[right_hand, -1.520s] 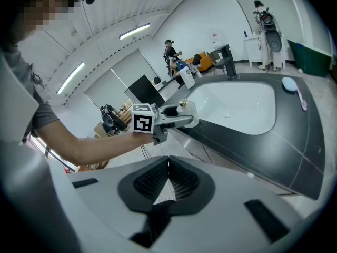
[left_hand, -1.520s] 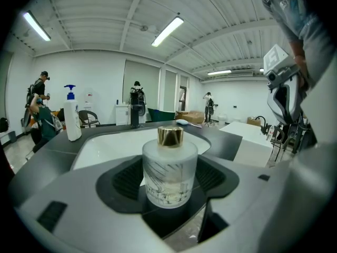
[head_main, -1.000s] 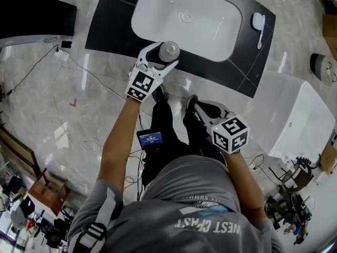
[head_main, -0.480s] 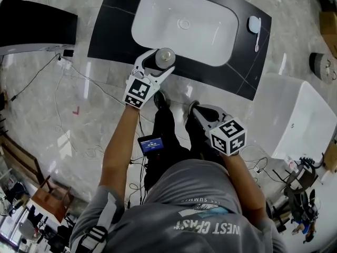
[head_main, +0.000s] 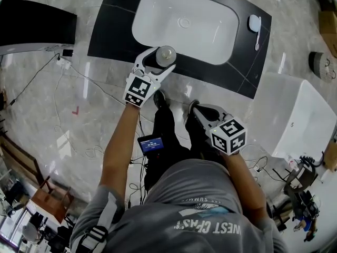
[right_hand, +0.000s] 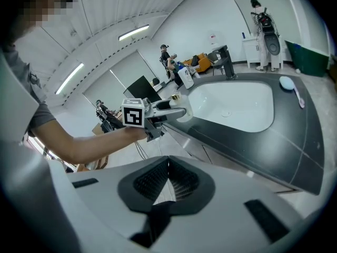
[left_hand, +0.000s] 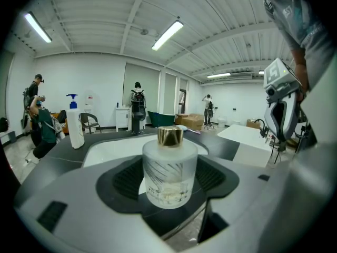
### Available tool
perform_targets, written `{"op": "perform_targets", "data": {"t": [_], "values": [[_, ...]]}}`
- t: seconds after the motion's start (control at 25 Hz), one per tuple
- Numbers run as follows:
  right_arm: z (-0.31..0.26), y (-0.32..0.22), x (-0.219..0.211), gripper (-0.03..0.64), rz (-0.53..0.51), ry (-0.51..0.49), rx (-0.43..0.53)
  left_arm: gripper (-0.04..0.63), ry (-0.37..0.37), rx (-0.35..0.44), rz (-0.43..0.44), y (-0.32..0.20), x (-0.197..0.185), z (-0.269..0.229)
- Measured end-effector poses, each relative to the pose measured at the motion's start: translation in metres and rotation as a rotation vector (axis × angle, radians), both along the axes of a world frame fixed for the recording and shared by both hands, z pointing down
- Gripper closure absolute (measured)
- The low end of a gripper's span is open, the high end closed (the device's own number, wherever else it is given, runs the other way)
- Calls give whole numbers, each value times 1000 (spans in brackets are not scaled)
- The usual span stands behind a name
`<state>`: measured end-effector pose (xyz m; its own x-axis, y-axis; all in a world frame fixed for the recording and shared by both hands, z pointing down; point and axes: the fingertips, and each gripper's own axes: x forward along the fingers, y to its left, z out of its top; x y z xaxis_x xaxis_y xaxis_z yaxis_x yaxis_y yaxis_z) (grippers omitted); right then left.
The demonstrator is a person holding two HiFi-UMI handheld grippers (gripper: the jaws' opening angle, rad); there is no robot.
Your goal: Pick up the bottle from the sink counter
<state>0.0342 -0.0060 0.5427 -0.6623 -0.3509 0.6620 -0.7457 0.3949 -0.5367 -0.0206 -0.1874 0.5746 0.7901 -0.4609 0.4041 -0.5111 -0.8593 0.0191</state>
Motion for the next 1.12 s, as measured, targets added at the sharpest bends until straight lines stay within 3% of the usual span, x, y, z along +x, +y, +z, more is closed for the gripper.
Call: {"op": "perform_targets", "data": {"t": [0.48,1.12], "values": [[-24,-21,18,614,61,-5,79,285,20,47,-4,3,0,-51],[-162,-72,61,615,156,-74,506,285,56,141,-59,15,-9,-187]]}}
